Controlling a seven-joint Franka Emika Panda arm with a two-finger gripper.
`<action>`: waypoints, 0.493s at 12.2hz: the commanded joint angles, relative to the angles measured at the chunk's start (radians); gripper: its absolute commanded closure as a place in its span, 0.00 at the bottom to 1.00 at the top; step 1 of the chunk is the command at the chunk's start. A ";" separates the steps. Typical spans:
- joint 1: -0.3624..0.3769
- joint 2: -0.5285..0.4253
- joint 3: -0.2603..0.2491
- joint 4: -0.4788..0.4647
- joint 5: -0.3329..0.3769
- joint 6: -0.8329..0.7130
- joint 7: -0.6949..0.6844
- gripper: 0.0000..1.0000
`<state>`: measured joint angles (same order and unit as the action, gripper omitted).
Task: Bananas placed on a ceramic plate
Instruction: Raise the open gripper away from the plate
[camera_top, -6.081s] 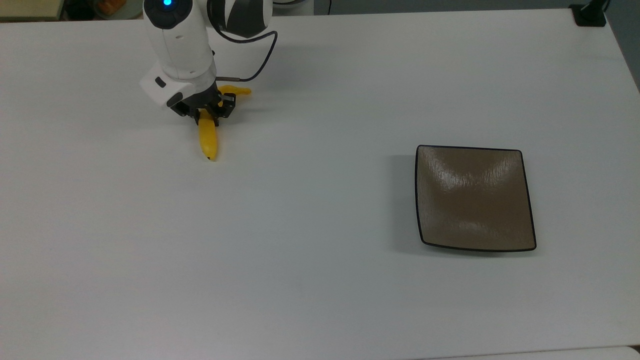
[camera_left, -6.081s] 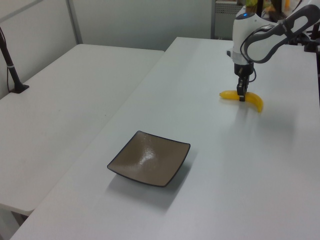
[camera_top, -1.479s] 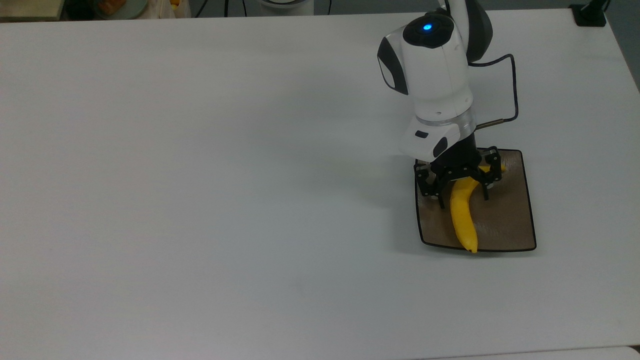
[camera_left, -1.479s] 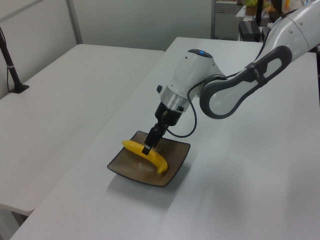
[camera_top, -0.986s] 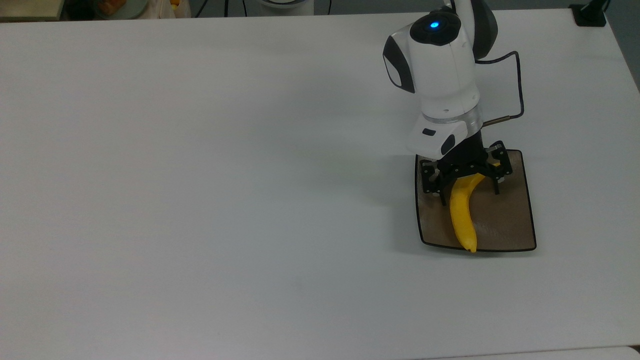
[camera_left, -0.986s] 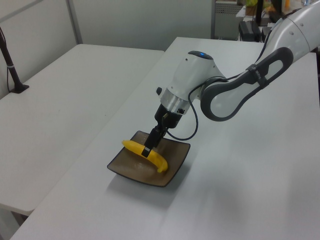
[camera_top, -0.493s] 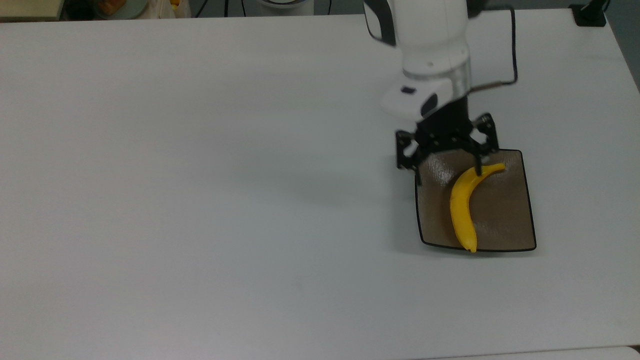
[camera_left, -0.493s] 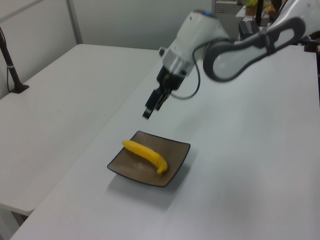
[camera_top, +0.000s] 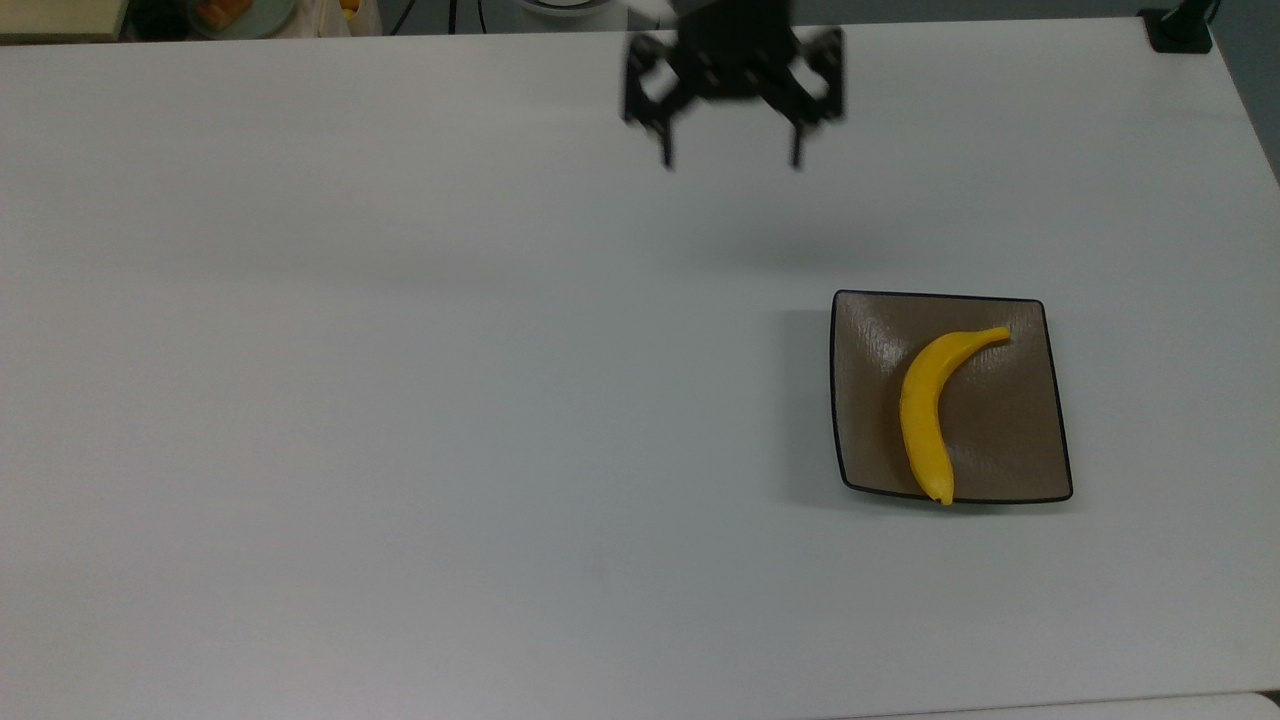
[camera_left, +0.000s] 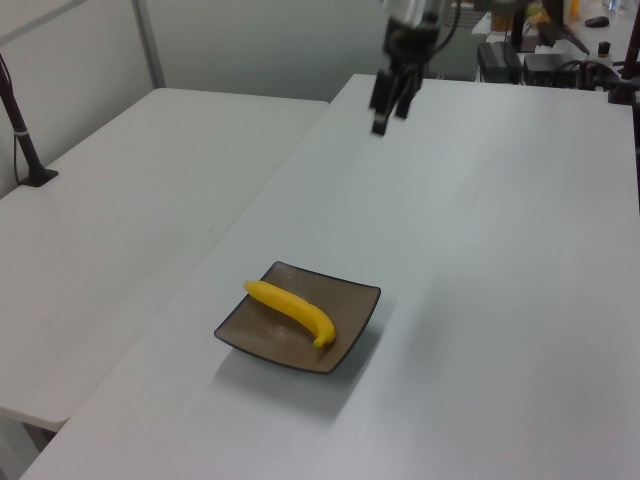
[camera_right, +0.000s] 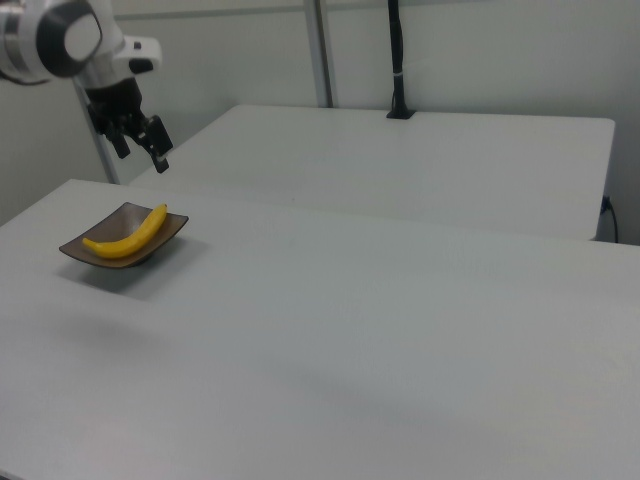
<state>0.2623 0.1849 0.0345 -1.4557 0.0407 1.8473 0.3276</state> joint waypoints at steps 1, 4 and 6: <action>-0.063 -0.157 -0.036 -0.086 -0.013 -0.182 0.001 0.00; -0.132 -0.267 -0.036 -0.191 -0.012 -0.211 -0.128 0.00; -0.140 -0.263 -0.036 -0.215 -0.013 -0.192 -0.214 0.00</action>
<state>0.1248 -0.0408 -0.0027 -1.5913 0.0393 1.6352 0.2024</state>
